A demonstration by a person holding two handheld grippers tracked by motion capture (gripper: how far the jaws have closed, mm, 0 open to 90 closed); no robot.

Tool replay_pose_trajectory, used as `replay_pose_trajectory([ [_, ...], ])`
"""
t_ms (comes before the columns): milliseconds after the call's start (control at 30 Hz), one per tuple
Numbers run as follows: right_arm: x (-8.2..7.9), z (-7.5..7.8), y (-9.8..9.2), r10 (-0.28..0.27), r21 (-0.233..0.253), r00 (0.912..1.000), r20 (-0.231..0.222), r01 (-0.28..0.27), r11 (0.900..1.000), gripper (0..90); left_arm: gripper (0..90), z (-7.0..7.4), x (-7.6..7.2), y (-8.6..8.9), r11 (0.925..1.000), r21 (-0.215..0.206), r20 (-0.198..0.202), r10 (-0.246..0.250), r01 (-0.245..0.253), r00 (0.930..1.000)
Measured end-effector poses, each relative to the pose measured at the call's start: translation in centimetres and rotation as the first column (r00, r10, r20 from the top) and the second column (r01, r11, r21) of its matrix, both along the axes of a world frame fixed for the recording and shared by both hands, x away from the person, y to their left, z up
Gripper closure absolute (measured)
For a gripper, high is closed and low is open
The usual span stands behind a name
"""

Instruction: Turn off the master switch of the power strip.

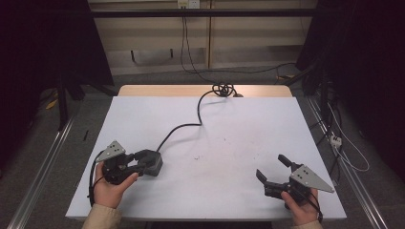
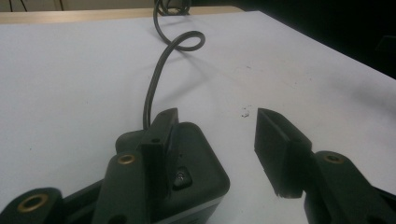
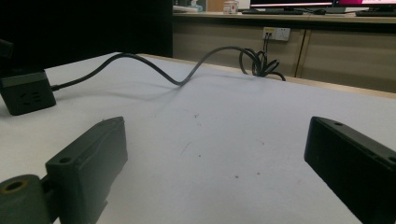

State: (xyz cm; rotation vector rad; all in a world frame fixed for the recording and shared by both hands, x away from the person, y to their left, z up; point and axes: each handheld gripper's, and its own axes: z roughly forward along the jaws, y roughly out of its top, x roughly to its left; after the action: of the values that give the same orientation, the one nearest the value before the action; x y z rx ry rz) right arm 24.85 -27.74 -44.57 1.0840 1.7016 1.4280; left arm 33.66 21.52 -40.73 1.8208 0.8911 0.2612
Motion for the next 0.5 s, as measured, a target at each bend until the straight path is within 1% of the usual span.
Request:
replay_pose_trajectory([
  [200, 0.06, -0.01, 0.15, 0.007, -0.005, 1.0000, 0.000, -0.007, 1.000, 5.2, 42.6, -0.02, 0.05, 0.04, 0.9999, -0.013, -0.006, -0.011, 0.011, 0.9999],
  [267, 0.04, 0.00, 0.12, 0.006, -0.005, 1.0000, 0.000, -0.006, 1.000, 5.2, 40.4, -0.06, 0.13, 0.03, 0.9998, -0.012, -0.013, -0.018, 0.018, 0.9998],
  [500, -0.06, 0.00, 0.02, 0.002, -0.002, 1.0000, 0.000, -0.002, 1.000, 5.2, 32.2, -0.08, 0.29, -0.01, 0.9995, -0.005, -0.007, -0.032, 0.032, 0.9995],
])
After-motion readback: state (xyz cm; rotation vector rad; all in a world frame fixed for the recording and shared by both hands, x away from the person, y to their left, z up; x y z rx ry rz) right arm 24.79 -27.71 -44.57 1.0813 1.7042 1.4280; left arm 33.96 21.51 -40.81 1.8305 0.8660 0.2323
